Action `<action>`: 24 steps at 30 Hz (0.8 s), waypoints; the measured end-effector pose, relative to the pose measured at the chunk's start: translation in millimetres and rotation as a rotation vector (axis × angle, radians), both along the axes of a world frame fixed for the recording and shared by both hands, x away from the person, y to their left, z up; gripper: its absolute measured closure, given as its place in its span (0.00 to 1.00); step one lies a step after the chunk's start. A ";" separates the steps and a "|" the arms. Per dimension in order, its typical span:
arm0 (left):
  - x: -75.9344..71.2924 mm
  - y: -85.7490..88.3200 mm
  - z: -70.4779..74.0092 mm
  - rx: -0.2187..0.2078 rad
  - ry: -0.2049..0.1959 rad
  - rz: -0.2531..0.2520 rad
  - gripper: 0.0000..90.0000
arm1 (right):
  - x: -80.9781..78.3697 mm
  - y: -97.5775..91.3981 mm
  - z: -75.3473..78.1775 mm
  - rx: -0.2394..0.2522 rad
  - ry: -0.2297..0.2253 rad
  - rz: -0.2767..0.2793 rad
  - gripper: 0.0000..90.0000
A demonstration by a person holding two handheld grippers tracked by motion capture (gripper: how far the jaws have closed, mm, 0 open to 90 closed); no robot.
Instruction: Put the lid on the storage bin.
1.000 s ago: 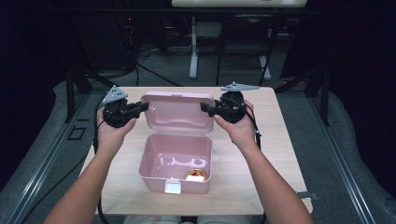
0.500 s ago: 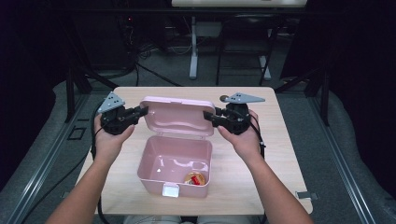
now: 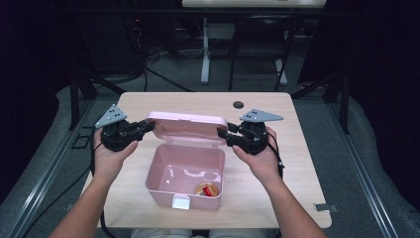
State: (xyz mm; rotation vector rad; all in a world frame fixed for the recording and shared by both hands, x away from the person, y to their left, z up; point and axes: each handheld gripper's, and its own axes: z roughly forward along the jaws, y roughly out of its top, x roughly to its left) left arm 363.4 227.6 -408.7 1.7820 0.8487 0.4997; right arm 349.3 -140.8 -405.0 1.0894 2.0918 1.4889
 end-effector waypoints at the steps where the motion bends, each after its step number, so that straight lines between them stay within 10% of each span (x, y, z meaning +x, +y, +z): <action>1: -0.6 0.8 -1.1 0.000 0.004 0.001 0.87 | -0.6 -0.9 -1.5 -0.001 0.000 -0.002 0.69; 24: -7.4 2.9 -28.4 0.019 0.048 -0.012 0.87 | -1.8 0.9 -32.8 -0.049 0.069 -0.028 0.71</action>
